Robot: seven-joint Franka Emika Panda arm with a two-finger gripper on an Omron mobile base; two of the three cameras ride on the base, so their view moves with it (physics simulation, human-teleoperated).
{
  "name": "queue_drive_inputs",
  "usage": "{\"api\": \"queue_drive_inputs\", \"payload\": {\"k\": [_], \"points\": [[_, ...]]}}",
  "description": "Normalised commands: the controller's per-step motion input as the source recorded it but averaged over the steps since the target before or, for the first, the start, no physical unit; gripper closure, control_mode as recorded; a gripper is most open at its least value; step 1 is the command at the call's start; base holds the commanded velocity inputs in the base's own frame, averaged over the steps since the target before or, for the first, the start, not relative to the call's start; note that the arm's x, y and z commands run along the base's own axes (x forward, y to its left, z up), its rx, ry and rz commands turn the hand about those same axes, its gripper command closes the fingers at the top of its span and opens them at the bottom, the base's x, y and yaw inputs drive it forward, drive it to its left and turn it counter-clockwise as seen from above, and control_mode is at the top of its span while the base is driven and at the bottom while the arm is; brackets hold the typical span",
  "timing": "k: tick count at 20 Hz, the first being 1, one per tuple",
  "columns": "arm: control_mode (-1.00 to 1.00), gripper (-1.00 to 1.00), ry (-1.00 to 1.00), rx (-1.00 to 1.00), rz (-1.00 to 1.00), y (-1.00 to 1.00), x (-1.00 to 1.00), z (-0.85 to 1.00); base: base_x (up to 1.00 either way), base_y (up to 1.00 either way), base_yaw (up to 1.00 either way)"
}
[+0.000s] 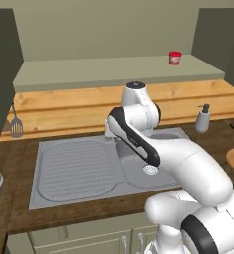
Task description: From the different types of pastries on the counter, select a croissant and place it on the cutting board. Then retrieve a jar of jam from the cabinet and place it alongside the croissant on the cutting board.
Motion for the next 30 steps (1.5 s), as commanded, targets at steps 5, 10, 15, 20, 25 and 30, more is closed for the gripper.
{"api": "queue_drive_inputs", "payload": {"k": [5, 10, 15, 20, 25, 30], "points": [[-1.0, -1.0, -0.17, -0.12, 0.0, -0.22, -0.2, 0.79, 0.0, 0.0, 0.0], [-1.0, -1.0, -0.14, -0.03, 0.01, -0.32, -0.18, 0.83, 0.0, 0.0, 0.0], [-1.0, -1.0, -0.19, -0.06, 0.05, -0.33, -0.43, 0.82, 0.0, 0.0, 0.0], [-1.0, -1.0, -0.19, -0.05, 0.04, -0.31, -0.37, 0.87, 0.0, 0.0, 0.0], [-1.0, -1.0, -0.09, -0.03, 0.01, -0.4, 0.0, 0.56, 0.0, 0.0, 0.0], [-1.0, -1.0, -0.2, -0.07, 0.0, -0.27, 0.11, 0.4, 0.0, 0.0, 0.0]]}}
